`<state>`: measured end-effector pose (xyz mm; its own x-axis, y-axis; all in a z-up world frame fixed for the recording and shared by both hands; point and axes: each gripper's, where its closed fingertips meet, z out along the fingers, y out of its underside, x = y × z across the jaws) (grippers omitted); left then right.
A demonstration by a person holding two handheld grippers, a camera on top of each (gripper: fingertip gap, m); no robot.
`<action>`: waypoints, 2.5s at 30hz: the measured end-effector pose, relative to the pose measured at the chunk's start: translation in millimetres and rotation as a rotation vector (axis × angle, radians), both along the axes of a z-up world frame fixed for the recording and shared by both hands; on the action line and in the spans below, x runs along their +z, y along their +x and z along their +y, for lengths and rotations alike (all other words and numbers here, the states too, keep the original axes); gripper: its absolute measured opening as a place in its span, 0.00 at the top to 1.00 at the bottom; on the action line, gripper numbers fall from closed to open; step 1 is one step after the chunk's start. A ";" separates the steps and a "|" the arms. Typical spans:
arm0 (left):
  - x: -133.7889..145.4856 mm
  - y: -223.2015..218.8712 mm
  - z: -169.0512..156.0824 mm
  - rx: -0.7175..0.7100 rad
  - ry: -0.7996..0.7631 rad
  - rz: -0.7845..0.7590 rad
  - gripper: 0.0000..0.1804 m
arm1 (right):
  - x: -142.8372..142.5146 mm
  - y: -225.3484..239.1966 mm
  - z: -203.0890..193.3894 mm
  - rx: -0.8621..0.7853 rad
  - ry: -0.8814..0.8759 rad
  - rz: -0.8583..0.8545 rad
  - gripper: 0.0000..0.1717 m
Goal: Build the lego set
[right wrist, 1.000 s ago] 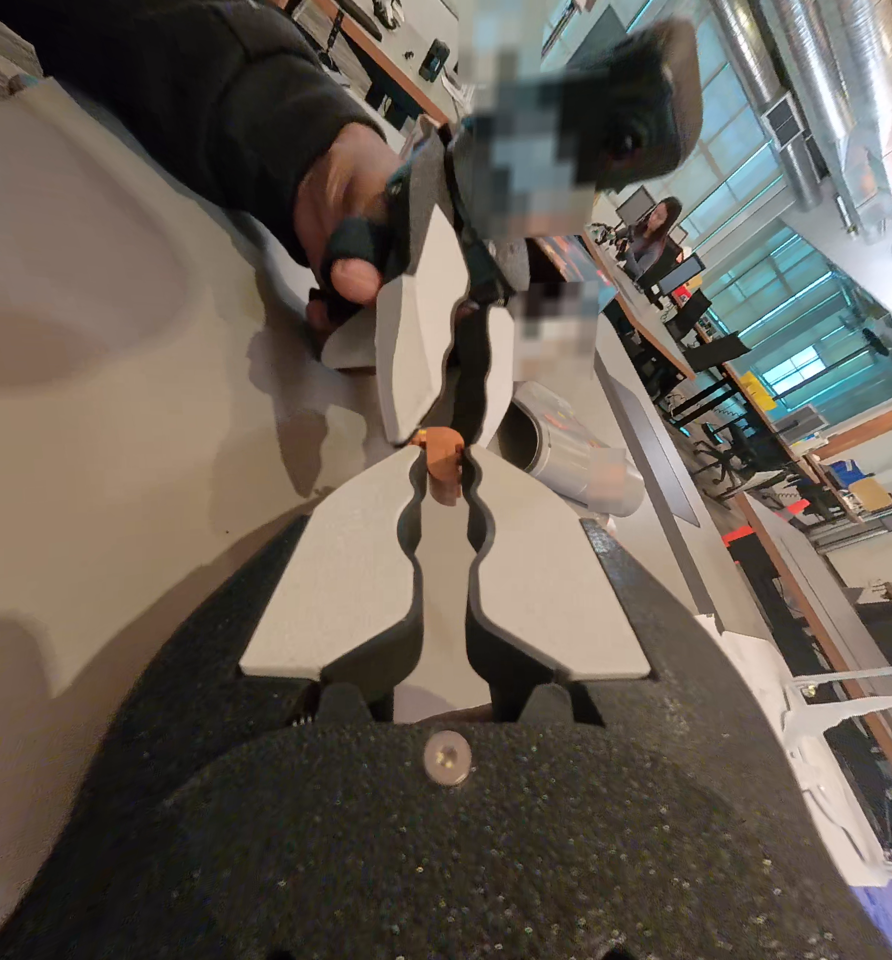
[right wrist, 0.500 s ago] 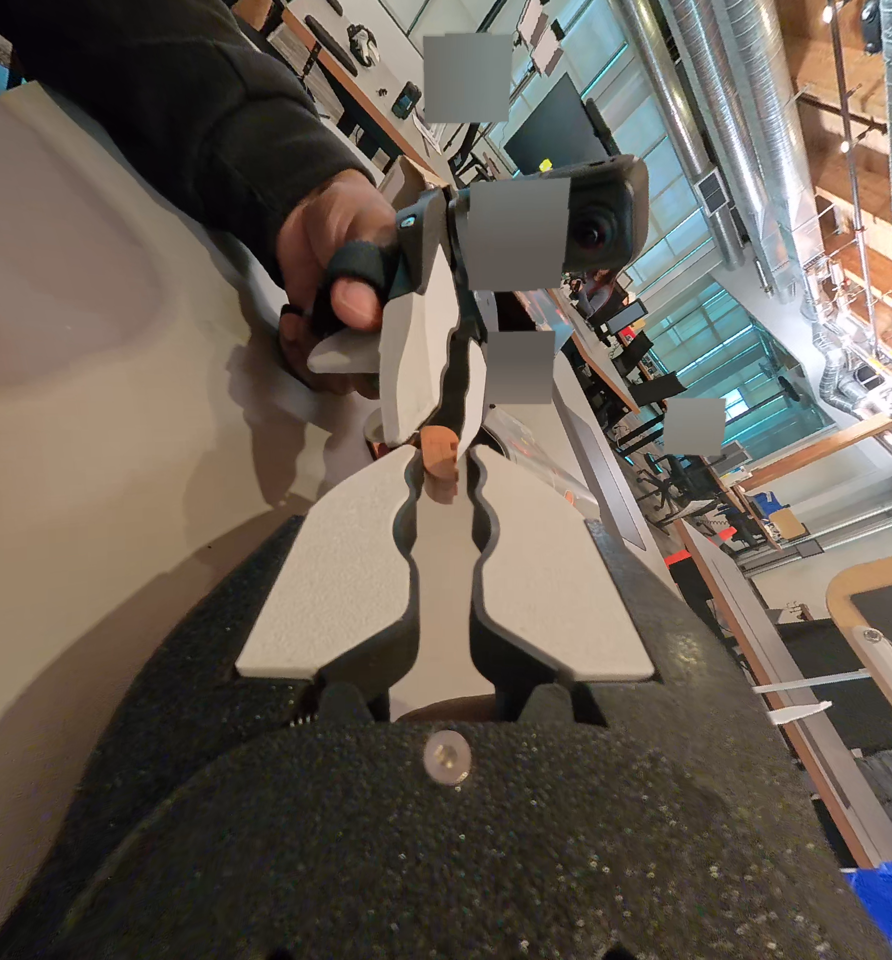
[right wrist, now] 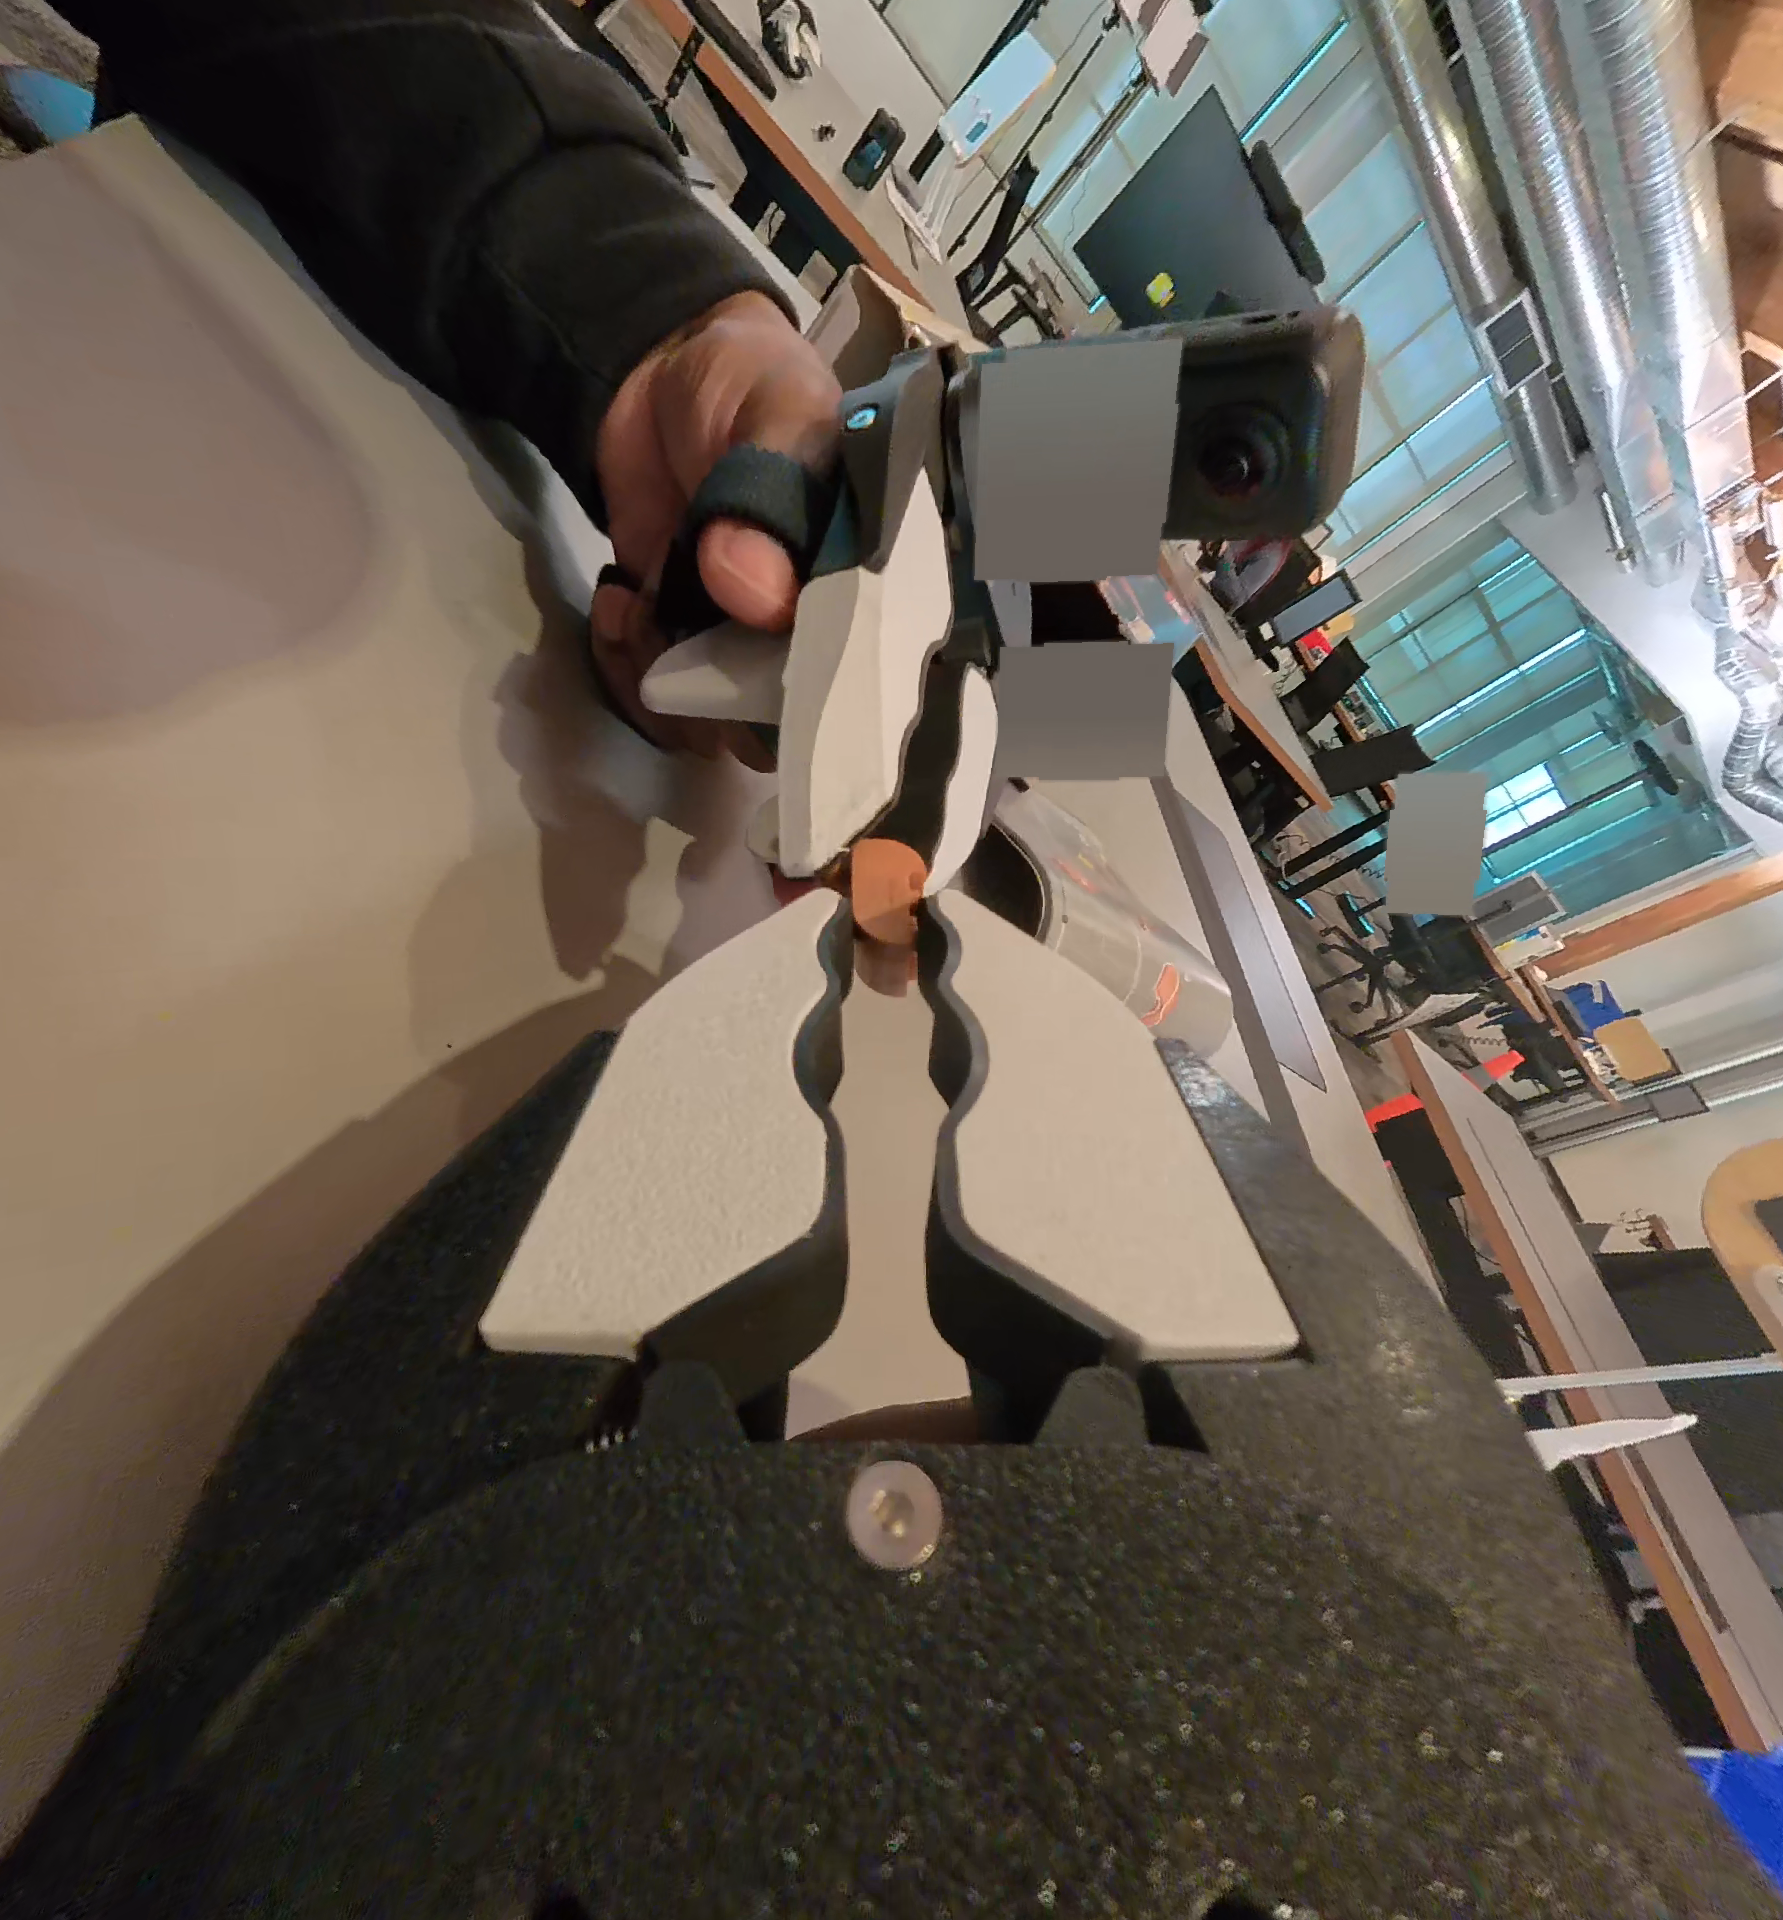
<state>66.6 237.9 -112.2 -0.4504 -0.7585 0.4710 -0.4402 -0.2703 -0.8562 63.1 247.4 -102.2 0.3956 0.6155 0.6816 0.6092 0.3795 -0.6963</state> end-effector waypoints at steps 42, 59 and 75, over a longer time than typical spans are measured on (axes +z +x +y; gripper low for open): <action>2.3 -7.3 -13.4 -0.083 -0.003 0.004 0.91 | -11.6 -14.0 -13.5 0.058 0.165 -0.177 0.91; 10.8 -1.7 3.4 0.028 0.033 -0.065 0.91 | 1.6 7.4 3.2 -0.043 -0.012 0.088 0.85; -1.7 -1.2 10.6 0.110 0.323 -0.099 0.91 | -44.8 40.7 -24.6 -0.017 -0.581 0.044 0.90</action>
<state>65.4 248.5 -113.9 -0.3891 -0.9076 0.1576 -0.3344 -0.0203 -0.9422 103.7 222.8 -147.0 0.4294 0.8768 0.2164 0.5773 -0.0822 -0.8124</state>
